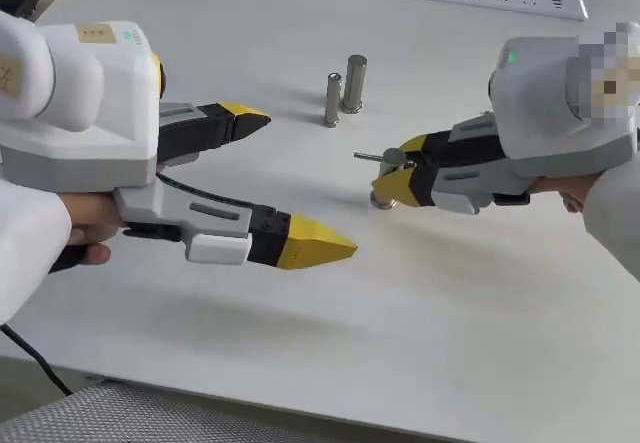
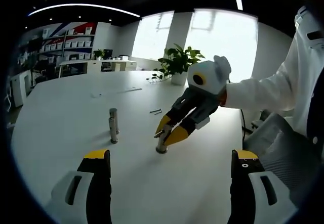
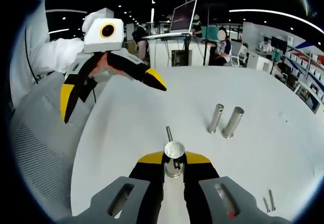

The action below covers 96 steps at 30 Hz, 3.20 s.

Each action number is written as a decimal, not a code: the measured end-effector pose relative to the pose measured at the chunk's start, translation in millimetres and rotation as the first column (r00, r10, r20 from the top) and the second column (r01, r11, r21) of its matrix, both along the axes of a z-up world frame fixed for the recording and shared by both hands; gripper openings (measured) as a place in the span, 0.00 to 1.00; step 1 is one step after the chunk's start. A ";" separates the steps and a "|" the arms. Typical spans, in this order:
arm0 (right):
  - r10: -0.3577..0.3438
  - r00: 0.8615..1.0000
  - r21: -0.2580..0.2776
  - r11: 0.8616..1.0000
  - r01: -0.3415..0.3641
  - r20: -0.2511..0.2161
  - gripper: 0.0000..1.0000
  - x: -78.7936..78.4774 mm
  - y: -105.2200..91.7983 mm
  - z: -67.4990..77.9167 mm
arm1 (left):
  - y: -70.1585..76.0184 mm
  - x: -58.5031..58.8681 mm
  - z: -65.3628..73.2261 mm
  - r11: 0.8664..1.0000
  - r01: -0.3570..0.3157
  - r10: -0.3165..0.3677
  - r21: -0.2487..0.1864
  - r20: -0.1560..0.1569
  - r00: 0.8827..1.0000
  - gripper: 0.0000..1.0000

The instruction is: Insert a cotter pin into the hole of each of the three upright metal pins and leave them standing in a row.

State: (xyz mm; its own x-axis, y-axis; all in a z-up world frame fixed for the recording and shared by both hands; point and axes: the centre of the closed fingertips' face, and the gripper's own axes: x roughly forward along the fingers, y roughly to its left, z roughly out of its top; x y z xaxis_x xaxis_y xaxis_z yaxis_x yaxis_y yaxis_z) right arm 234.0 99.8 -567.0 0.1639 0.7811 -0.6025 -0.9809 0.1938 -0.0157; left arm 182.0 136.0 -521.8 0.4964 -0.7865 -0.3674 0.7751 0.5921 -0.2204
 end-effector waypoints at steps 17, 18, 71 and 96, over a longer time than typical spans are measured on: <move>-0.003 1.000 0.008 1.000 0.003 0.000 0.08 12.6 19.4 -10.1 | -2.3 1.1 1.5 0.999 -0.010 0.009 -0.036 -0.009 1.000 0.99; -0.002 1.000 0.008 1.000 0.002 0.002 0.08 12.7 20.0 -10.1 | -2.3 1.1 1.6 0.999 -0.009 0.009 -0.037 -0.009 1.000 0.99; -0.133 0.990 0.216 0.966 0.140 -0.046 0.52 -14.8 -20.8 60.9 | 6.4 11.3 15.0 0.998 -0.044 0.044 -0.051 -0.001 0.999 0.99; -0.312 0.929 0.158 0.925 0.344 -0.199 0.98 -51.4 -68.5 44.1 | 16.7 20.4 16.9 0.995 -0.091 0.091 -0.050 -0.001 0.996 0.99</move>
